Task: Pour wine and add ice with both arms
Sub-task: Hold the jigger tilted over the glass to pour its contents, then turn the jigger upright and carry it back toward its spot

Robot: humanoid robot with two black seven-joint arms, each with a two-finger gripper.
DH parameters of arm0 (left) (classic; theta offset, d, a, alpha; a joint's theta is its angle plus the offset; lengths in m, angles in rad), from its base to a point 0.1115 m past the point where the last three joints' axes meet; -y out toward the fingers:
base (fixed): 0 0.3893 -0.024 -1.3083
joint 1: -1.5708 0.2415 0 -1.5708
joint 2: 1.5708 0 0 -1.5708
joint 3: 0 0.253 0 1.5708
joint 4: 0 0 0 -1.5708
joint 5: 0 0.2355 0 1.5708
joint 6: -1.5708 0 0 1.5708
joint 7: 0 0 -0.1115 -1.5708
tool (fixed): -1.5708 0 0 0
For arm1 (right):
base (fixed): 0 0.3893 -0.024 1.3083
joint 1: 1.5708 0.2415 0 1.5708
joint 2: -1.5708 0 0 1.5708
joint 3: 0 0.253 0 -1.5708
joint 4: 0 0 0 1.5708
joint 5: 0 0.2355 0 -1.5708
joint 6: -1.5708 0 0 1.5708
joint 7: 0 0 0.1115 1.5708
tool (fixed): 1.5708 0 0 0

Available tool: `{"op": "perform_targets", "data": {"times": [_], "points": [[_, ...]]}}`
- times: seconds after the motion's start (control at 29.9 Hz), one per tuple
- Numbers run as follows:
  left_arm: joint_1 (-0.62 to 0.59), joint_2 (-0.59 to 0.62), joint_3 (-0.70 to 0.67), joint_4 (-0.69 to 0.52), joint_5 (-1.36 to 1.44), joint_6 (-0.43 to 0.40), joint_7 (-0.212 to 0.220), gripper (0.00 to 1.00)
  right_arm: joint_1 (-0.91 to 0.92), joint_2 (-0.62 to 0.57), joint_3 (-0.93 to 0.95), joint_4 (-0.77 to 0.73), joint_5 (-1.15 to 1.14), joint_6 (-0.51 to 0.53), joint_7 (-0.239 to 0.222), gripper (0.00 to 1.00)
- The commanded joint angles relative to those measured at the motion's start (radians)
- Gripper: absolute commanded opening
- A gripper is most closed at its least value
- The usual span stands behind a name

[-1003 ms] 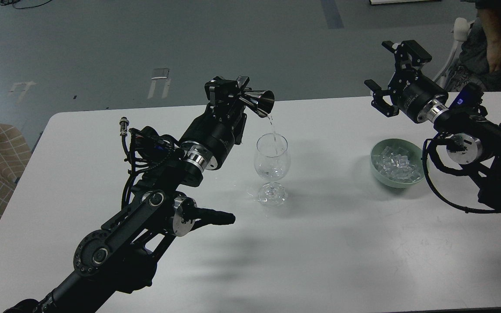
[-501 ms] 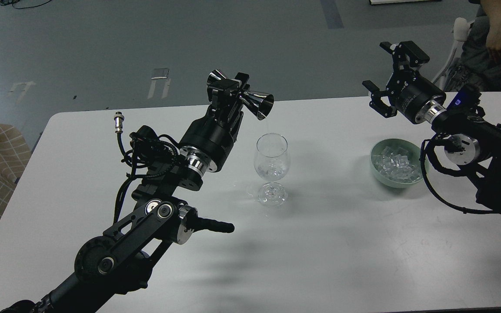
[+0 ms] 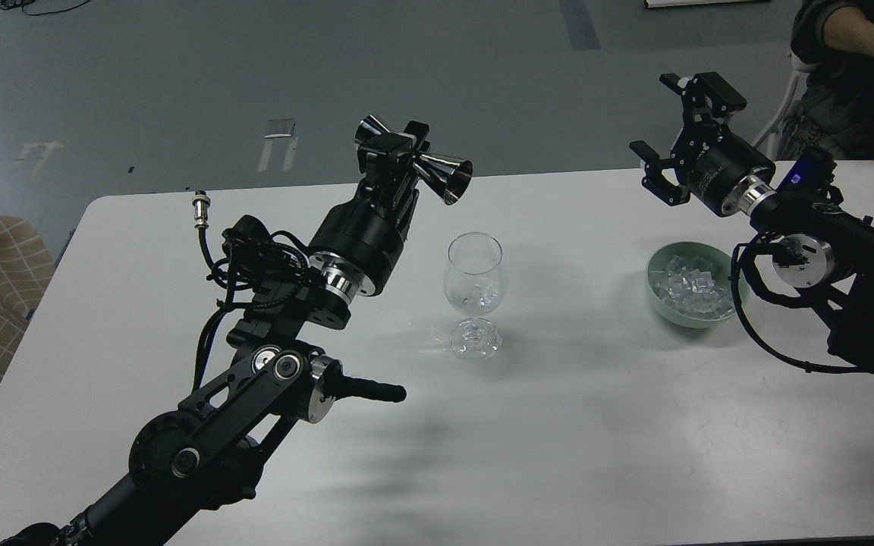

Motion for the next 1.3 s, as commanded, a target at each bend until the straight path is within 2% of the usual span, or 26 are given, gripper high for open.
{"op": "perform_targets", "data": {"times": [0.0, 0.07, 0.13, 0.2, 0.33, 0.4, 0.5, 0.57, 0.74, 0.97, 1.14, 1.27], "points": [[-0.004, 0.002, -0.008, 0.000, -0.005, 0.000, 0.008, 0.08, 0.000, 0.000, -0.001, -0.001, 0.000, 0.000, 0.000, 1.00], [-0.004, 0.002, -0.017, 0.000, -0.019, 0.001, 0.018, 0.08, 0.000, 0.000, -0.001, -0.001, 0.000, 0.000, 0.000, 1.00], [-0.002, -0.007, -0.071, -0.006, -0.113, 0.006, 0.079, 0.10, 0.000, 0.000, -0.001, -0.001, 0.000, 0.000, 0.000, 1.00], [-0.002, -0.011, -0.133, -0.011, -0.214, 0.009, 0.122, 0.10, 0.000, 0.000, -0.001, 0.001, 0.000, 0.000, 0.000, 1.00], [-0.002, -0.011, -0.244, -0.011, -0.374, 0.011, 0.185, 0.10, 0.000, 0.000, -0.001, 0.001, 0.000, 0.000, 0.000, 1.00], [0.002, -0.008, -0.343, -0.011, -0.520, 0.023, 0.254, 0.10, 0.000, 0.000, -0.001, 0.001, 0.000, 0.000, 0.000, 1.00], [0.010, -0.001, -0.436, -0.011, -0.647, 0.063, 0.287, 0.10, 0.000, 0.000, -0.001, 0.001, 0.000, 0.000, 0.000, 1.00], [0.024, 0.005, -0.488, -0.009, -0.730, 0.107, 0.300, 0.11, 0.000, 0.000, -0.001, 0.001, 0.000, 0.000, 0.000, 1.00], [0.094, 0.012, -0.569, -0.005, -0.809, 0.107, 0.303, 0.11, -0.001, 0.000, -0.001, 0.001, 0.000, 0.000, 0.000, 1.00], [0.254, 0.006, -0.661, 0.005, -0.836, 0.107, 0.303, 0.11, -0.003, 0.000, -0.001, 0.001, 0.000, 0.000, 0.000, 1.00], [0.289, 0.002, -0.717, 0.052, -0.858, 0.107, 0.300, 0.12, -0.004, 0.001, -0.001, 0.001, 0.000, 0.000, 0.000, 1.00], [0.304, 0.002, -0.753, 0.138, -0.882, 0.011, 0.292, 0.12, -0.004, 0.000, -0.001, 0.002, 0.000, 0.000, 0.000, 1.00]]}}
